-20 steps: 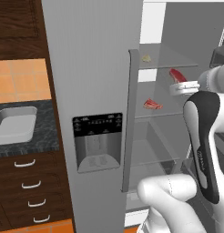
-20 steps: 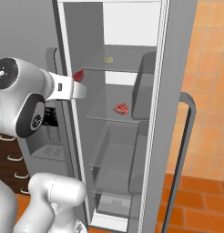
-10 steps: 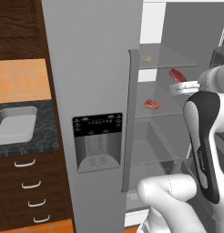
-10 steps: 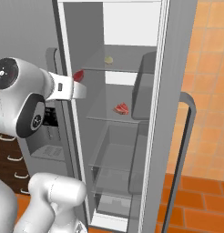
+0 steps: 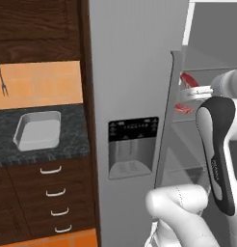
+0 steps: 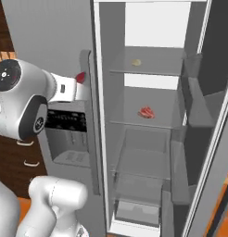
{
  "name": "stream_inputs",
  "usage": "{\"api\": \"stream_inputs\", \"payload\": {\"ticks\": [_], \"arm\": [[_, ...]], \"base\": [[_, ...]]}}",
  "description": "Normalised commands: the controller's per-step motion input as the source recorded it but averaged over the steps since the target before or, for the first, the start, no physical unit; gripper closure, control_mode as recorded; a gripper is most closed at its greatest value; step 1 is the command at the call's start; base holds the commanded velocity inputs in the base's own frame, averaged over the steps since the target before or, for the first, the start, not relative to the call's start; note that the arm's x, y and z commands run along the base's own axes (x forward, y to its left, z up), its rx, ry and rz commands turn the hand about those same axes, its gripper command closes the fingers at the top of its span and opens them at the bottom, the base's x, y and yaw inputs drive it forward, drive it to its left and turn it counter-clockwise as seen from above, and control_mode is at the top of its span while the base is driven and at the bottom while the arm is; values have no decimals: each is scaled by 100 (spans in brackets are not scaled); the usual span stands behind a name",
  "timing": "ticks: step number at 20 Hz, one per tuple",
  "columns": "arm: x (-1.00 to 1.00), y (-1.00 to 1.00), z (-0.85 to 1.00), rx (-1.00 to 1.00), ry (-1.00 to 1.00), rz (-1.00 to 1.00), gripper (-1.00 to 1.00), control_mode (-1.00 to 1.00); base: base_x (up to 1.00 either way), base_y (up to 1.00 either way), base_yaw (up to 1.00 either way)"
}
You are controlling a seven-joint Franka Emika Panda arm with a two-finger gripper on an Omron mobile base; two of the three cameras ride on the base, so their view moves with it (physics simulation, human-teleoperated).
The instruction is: Place one garlic and one steak in each tupperware on the nearby counter, to pack two identical lunches.
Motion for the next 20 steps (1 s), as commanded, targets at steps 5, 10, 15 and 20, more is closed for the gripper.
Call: {"api": "stream_inputs", "payload": {"ticks": [5, 10, 15, 20], "arm": [[0, 0, 0, 0, 0, 0, 100, 100], [0, 0, 0, 0, 0, 0, 100, 100], [0, 0, 0, 0, 0, 0, 100, 100], [0, 0, 0, 0, 0, 0, 100, 100]], "base": [[0, 78, 0], [0, 79, 0], [0, 85, 0], [0, 85, 0]]}}
